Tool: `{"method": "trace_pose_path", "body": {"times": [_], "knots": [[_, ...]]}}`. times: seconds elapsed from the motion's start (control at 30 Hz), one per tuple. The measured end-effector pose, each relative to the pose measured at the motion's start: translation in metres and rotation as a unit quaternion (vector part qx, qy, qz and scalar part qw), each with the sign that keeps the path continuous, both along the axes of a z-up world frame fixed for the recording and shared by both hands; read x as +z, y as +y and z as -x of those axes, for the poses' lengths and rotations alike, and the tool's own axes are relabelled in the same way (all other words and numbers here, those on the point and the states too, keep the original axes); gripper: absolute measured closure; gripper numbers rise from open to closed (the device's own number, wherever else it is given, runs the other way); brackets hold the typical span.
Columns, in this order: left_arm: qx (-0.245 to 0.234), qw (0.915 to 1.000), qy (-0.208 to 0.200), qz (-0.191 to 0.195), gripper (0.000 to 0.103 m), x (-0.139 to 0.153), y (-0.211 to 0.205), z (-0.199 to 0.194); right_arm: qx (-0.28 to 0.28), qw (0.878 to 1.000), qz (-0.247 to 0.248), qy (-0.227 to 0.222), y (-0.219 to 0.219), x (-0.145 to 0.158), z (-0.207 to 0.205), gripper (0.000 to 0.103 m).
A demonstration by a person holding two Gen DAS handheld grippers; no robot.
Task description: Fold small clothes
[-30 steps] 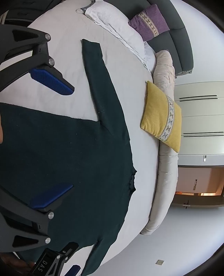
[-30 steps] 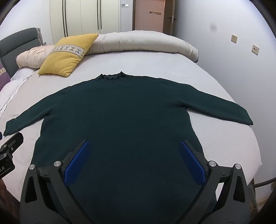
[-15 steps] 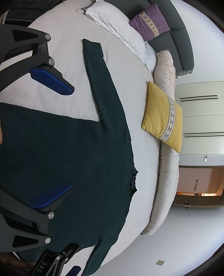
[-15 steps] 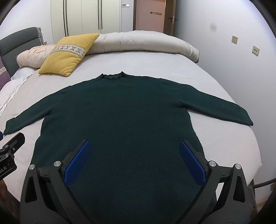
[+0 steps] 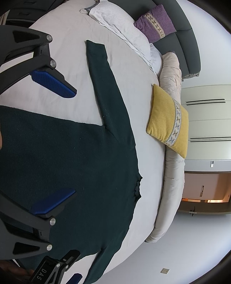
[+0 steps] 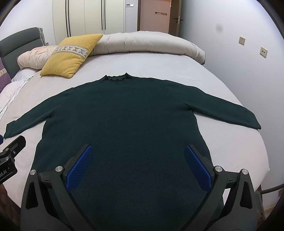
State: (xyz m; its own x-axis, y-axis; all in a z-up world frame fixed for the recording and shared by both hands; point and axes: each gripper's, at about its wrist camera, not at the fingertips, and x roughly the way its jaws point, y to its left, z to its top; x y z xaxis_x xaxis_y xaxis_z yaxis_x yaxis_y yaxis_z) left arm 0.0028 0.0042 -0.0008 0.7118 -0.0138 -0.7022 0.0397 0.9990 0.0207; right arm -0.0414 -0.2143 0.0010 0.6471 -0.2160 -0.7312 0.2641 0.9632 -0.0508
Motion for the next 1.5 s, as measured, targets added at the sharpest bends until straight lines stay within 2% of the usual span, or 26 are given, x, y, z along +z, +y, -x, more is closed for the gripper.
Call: {"method": "trace_pose_path", "body": {"times": [1.5], "knots": [[0.0, 1.0, 0.002, 0.0, 0.0, -0.0001, -0.0011, -0.0009, 0.004, 1.0, -0.005, 0.004, 0.0088, -0.0081, 0.0027, 0.0]]}}
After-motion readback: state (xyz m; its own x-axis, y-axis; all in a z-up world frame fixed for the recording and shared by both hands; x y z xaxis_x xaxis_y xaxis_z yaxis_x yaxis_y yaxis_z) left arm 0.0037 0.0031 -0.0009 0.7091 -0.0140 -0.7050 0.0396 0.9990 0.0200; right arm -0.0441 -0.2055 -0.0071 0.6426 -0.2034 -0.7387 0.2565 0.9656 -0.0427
